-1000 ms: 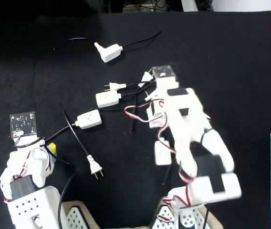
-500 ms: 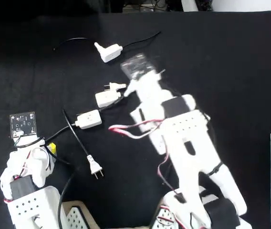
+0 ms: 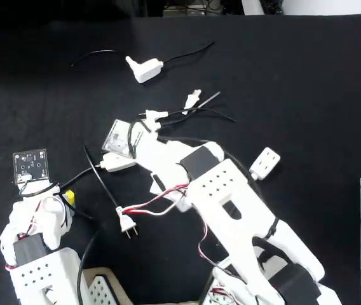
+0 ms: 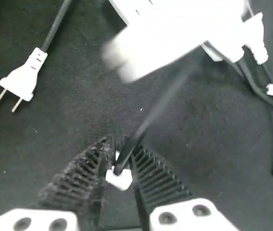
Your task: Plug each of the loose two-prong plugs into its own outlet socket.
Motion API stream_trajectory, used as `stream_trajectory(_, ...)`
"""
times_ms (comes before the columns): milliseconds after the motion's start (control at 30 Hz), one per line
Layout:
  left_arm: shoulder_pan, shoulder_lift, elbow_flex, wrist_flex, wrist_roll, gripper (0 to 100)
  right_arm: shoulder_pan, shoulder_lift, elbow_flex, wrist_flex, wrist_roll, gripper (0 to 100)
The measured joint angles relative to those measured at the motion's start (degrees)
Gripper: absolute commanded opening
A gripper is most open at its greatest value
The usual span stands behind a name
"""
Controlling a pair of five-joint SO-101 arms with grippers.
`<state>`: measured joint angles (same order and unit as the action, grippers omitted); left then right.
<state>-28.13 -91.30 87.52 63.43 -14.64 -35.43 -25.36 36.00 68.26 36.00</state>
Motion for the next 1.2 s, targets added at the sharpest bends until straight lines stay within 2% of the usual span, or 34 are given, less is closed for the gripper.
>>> stream_trajectory(367,0.0,0.0,0.0,0.0,0.0,23,-0.4,-2.1,-3.4,5.2,1.4,1.1)
stream_trajectory(533,0.0,0.0,0.0,0.0,0.0,24,-0.4,-0.8,-3.3,-2.0,1.4,2.1)
stream_trajectory(633,0.0,0.0,0.0,0.0,0.0,24,-0.7,3.3,-3.0,-7.1,1.3,12.2)
stream_trajectory(733,0.0,0.0,0.0,0.0,0.0,24,-1.1,8.1,-3.1,-8.5,-3.4,22.7)
stream_trajectory(833,0.0,0.0,0.0,0.0,0.0,24,-1.8,10.7,-5.5,-7.1,-10.3,21.1)
stream_trajectory(967,-1.7,0.0,0.0,0.0,0.0,24,-3.3,10.6,-11.7,0.1,-16.4,16.1)
stream_trajectory(1100,-4.6,0.0,0.0,0.0,0.0,24,-6.6,10.3,-14.0,8.3,-24.0,16.0)
stream_trajectory(1200,-5.1,0.0,0.0,0.0,0.0,24,-9.0,10.3,-13.8,10.2,-29.4,16.0)
